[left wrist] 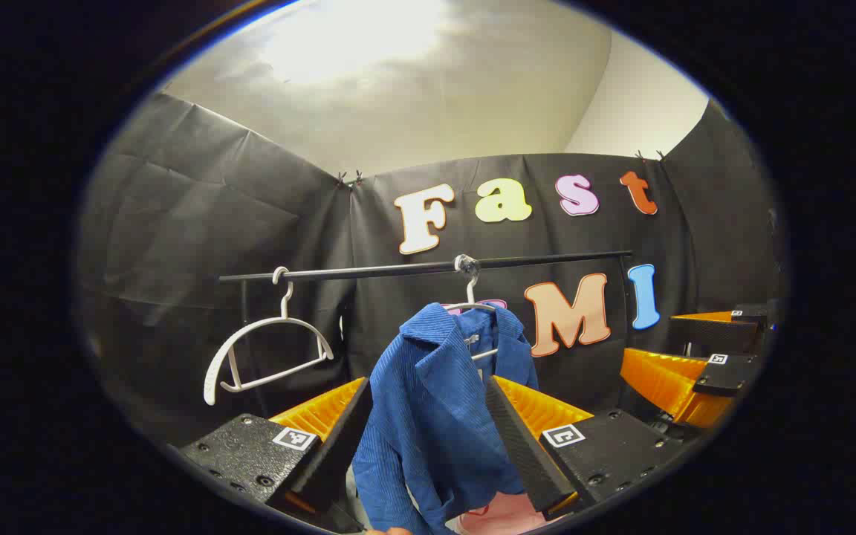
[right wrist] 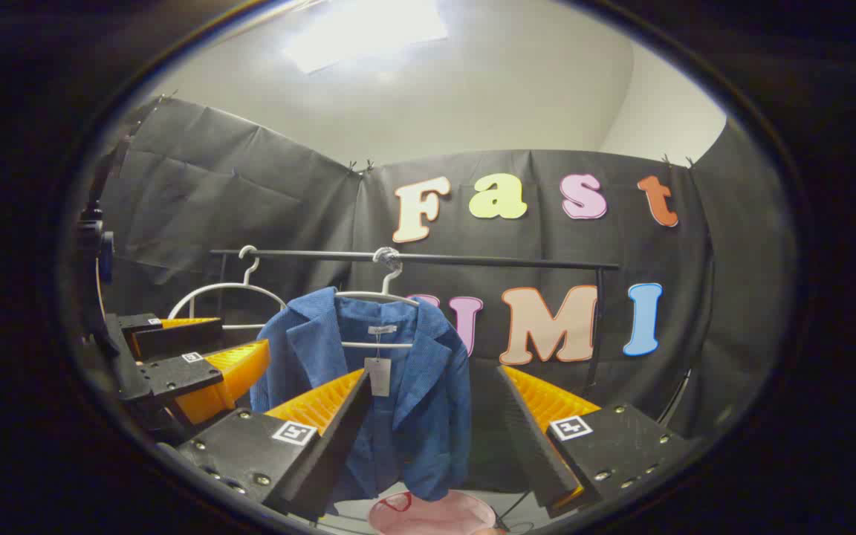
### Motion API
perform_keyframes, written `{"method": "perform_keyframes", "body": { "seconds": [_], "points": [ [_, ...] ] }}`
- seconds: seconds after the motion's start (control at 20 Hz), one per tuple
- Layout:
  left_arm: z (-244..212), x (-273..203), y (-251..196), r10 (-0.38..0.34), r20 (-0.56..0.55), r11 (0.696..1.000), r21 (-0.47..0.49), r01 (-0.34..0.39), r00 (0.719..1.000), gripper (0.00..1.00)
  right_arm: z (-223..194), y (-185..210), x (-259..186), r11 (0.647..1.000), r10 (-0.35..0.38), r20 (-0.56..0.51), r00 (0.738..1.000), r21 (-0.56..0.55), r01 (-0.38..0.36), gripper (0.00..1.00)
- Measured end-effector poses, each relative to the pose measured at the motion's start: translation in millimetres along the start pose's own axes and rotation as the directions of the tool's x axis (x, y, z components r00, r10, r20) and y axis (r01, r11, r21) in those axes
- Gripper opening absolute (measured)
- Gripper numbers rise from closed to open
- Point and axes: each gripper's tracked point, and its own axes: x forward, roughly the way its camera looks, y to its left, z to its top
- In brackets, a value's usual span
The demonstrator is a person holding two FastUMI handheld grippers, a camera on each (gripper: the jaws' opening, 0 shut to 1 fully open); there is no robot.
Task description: Grasp the clothes on the hanger with both hands and then place them into the laundry hamper below.
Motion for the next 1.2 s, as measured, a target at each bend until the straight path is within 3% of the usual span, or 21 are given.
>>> {"method": "perform_keyframes", "body": {
  "seconds": [0.1, 0.3, 0.35, 0.5, 0.65, 0.7, 1.0, 1.15, 1.2],
  "points": [
    [0, 5, -2, 0.010, -0.003, 1.000, -0.004, -0.010, 1.000, 0.95, 0, -4, 2, 1.000, 0.002, 0.000, 1.000, -0.001, -0.002, 0.98],
    [-1, 17, -7, 0.022, -0.026, 1.000, -0.015, -0.022, 0.999, 0.95, 7, -14, 5, 1.000, -0.003, 0.007, 1.000, -0.017, 0.003, 0.99],
    [1, 19, -8, 0.022, -0.027, 0.999, -0.024, -0.023, 0.999, 0.95, 11, -17, 6, 1.000, -0.005, 0.012, 1.000, -0.023, 0.005, 0.94],
    [10, 23, -10, 0.032, -0.029, 0.999, -0.043, -0.034, 0.999, 0.96, 22, -27, 11, 0.999, -0.010, 0.032, 0.999, -0.047, 0.011, 0.98],
    [14, 32, -16, 0.044, -0.022, 0.998, -0.049, -0.045, 0.999, 0.96, 25, -33, 15, 0.999, -0.007, 0.038, 0.999, -0.047, 0.009, 0.94],
    [13, 36, -18, 0.053, -0.029, 0.997, -0.050, -0.055, 0.998, 0.95, 25, -36, 14, 0.999, -0.007, 0.034, 0.999, -0.045, 0.009, 0.98],
    [-2, 77, -35, 0.157, -0.053, 0.984, -0.080, -0.161, 0.986, 0.94, 18, -52, 15, 1.000, -0.009, 0.013, 1.000, -0.029, 0.010, 0.98],
    [-12, 96, -41, 0.244, -0.053, 0.965, -0.082, -0.247, 0.968, 0.94, 18, -69, 15, 0.999, -0.025, 0.010, 1.000, -0.037, 0.025, 0.98],
    [-13, 100, -39, 0.280, -0.043, 0.956, -0.077, -0.282, 0.959, 0.94, 18, -76, 12, 0.999, -0.032, 0.009, 0.999, -0.044, 0.033, 0.94]
  ]
}}
